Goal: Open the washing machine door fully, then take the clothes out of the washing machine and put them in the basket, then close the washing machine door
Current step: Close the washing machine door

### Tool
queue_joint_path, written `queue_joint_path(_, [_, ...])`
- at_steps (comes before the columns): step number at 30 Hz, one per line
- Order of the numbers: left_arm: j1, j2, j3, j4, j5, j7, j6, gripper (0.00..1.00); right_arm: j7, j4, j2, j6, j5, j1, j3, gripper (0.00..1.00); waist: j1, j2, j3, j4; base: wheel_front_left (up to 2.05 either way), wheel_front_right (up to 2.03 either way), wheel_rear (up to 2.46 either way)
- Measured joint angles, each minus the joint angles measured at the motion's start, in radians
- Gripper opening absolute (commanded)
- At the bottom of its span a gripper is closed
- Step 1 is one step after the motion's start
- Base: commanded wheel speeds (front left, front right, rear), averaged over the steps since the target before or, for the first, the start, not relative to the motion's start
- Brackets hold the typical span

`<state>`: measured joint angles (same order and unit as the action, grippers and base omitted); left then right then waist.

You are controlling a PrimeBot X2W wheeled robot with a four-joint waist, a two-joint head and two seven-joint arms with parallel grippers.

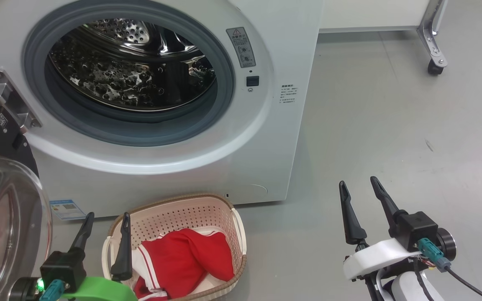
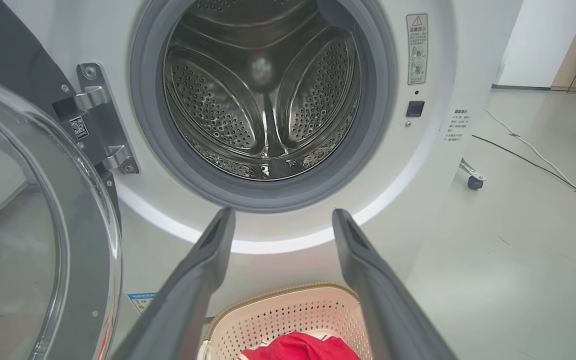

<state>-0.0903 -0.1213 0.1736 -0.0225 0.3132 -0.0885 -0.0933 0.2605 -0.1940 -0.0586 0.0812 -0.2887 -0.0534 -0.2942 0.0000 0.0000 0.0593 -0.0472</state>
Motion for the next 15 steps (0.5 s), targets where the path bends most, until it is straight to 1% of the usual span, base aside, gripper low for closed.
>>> queue_joint_path(8, [-0.012,0.0,0.0,-0.025,-0.013,0.015,-0.007,1.0,0.0,0.001,0.001,-0.001,0.002,0.0,0.002,1.0,0.0,0.0,0.0,0.0,-0.65,1.08,-0.43])
queue_joint_path(15, [-0.018,0.0,0.002,-0.044,-0.016,0.026,-0.007,1.0,0.0,0.001,0.002,-0.001,0.002,0.0,0.003,1.0,0.0,0.0,0.002,-0.001,-1.05,1.33,-0.28])
